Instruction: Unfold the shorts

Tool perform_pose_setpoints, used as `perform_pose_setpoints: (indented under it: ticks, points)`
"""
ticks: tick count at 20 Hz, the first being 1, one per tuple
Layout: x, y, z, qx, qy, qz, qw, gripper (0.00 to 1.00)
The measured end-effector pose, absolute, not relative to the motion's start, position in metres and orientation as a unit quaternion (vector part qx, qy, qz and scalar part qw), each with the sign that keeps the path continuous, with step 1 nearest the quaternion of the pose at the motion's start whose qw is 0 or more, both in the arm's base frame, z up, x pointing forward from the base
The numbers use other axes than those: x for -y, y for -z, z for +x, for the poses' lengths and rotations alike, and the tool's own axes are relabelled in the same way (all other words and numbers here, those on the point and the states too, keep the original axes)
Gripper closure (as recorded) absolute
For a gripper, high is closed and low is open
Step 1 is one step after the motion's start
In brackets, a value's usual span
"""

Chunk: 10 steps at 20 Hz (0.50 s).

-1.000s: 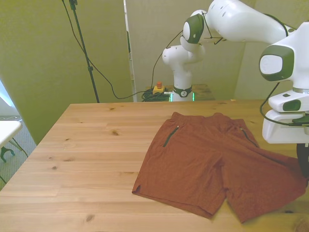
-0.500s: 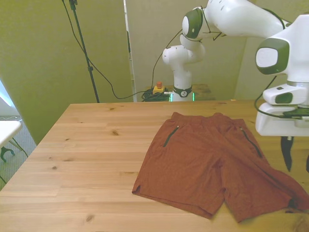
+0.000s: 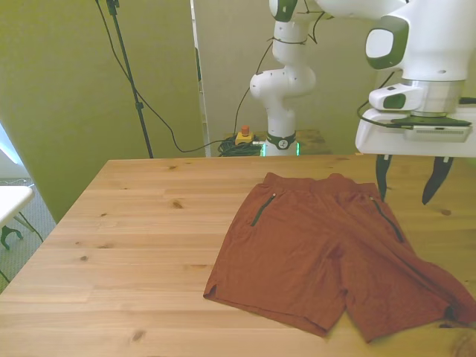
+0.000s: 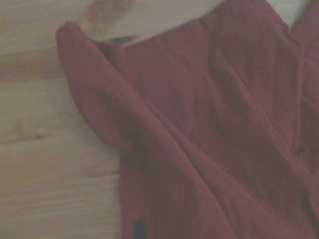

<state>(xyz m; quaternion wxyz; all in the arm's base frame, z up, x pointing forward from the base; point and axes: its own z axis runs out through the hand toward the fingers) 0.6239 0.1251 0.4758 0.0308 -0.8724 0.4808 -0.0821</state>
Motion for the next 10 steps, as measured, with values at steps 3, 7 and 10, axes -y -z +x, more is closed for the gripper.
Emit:
perform_pose_setpoints:
  ticks: [3, 7, 10]
  points:
    - [-0.106, -0.468, 0.591, -0.476, 0.078, -0.876, 0.026, 0.00]
    - [-0.070, -0.465, 0.539, -0.475, 0.082, -0.876, 0.027, 0.00]
    - [-0.041, -0.469, 0.491, -0.475, 0.084, -0.875, 0.030, 0.00]
